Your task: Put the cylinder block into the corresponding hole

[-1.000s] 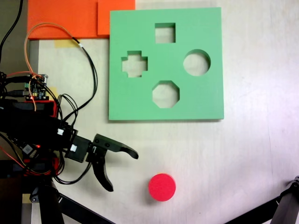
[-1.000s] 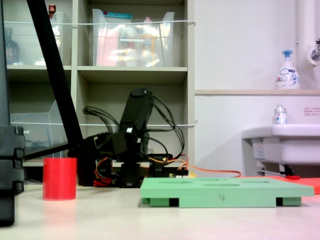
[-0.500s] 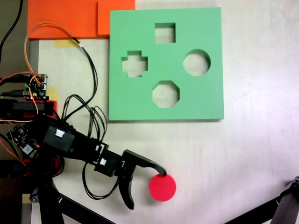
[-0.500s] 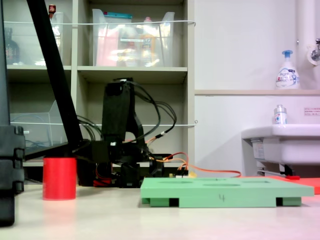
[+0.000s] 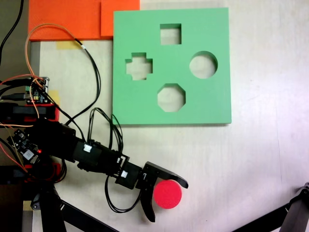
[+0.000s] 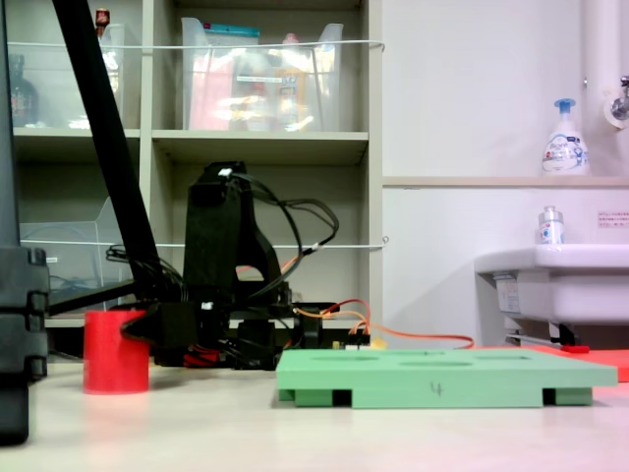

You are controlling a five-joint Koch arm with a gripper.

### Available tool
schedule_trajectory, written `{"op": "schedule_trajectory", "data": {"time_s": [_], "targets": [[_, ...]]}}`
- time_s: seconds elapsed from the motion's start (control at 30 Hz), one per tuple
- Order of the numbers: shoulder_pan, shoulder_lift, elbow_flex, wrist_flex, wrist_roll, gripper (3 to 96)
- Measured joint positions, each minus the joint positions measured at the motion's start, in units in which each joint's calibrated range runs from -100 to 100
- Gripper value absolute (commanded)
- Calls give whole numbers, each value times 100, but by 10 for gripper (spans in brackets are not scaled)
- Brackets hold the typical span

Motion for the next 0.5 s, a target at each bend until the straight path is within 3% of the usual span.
{"op": "schedule_trajectory", "data": {"time_s": [0.17,0.33,0.47,0.5], "targets": [[-10,0,0,0,0,419],[-24,-14,-186,0,-15,384],[-24,-178,-461,20,-15,205],[-29,-301,-598,20,-15,204]]}}
